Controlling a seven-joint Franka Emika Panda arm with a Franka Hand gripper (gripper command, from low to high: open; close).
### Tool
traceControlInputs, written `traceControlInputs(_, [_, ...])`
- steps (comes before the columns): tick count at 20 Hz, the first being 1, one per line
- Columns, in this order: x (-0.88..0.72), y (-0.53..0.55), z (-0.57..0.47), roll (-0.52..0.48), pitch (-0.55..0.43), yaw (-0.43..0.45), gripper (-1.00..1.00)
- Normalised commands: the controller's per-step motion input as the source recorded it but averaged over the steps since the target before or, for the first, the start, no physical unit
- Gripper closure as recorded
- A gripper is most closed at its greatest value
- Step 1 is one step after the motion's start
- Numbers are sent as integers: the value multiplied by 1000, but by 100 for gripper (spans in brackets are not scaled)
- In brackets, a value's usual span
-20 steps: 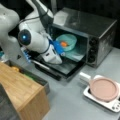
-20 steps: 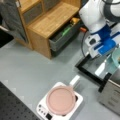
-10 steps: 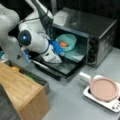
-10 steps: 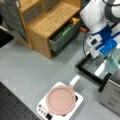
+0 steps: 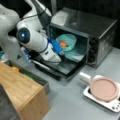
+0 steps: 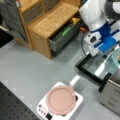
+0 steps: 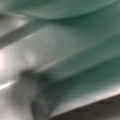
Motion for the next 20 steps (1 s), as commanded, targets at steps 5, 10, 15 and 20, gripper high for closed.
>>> traceControlInputs(5, [170, -169, 309, -75, 159, 105, -100])
traceControlInputs(10, [258, -145, 222, -54, 174, 96, -100])
traceControlInputs(15, [299, -59, 157, -49, 195, -22, -100])
traceControlInputs(20, [272, 119, 92, -77, 203, -178, -100])
